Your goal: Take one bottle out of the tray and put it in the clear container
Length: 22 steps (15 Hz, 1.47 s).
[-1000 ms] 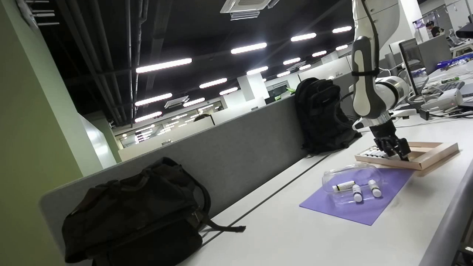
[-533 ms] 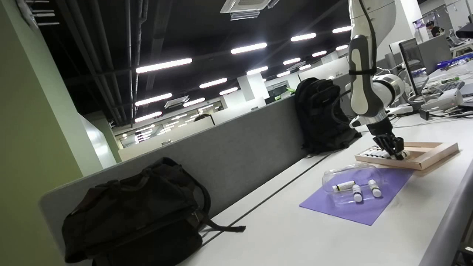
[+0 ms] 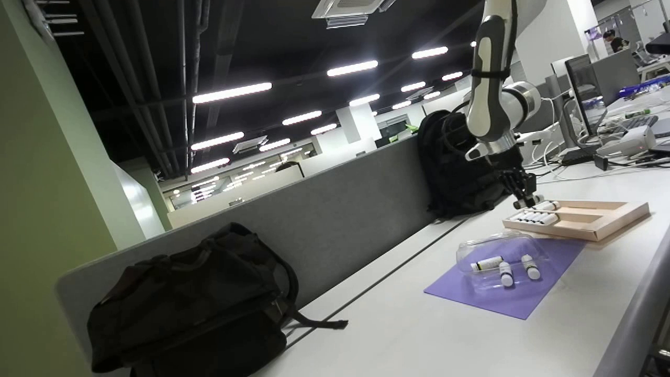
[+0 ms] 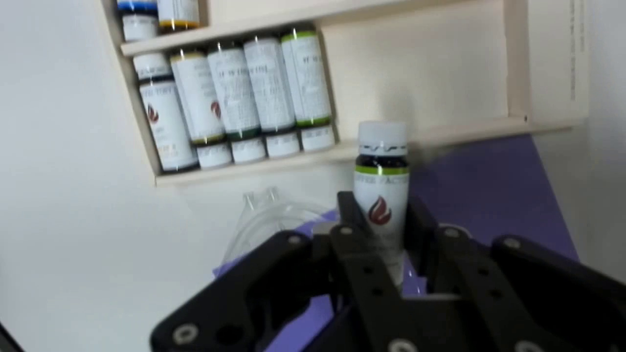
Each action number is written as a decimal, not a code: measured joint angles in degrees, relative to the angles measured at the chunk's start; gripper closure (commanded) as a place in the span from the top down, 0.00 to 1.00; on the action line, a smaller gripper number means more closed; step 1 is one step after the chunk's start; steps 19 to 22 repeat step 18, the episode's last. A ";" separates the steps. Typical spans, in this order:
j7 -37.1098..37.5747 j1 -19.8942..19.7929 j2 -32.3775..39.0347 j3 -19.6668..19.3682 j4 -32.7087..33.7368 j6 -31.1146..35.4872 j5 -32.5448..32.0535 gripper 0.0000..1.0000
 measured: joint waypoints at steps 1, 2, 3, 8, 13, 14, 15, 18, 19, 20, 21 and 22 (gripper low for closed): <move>-0.59 0.06 -0.94 1.81 -0.13 -0.89 1.59 0.07; -1.06 0.23 -1.54 3.65 -0.33 -1.38 3.48 0.07; -1.72 0.54 -1.87 5.50 -0.49 -2.11 5.73 0.07; -3.09 3.49 -1.22 11.45 -0.37 -10.27 14.55 0.52; -3.05 5.88 -0.23 11.04 0.03 -12.84 15.21 0.78; -3.05 5.98 -0.39 10.53 0.27 -12.71 14.99 0.86; -2.59 6.22 -0.80 9.59 0.39 -12.06 13.90 0.67; -0.69 7.03 -2.67 6.42 0.41 -10.56 10.17 0.85; -0.69 7.03 -2.67 6.42 0.41 -10.56 10.17 0.85; -0.69 7.03 -2.67 6.42 0.41 -10.56 10.17 0.85; -0.69 7.03 -2.67 6.42 0.41 -10.56 10.17 0.85; -0.69 7.03 -2.67 6.42 0.41 -10.56 10.17 0.85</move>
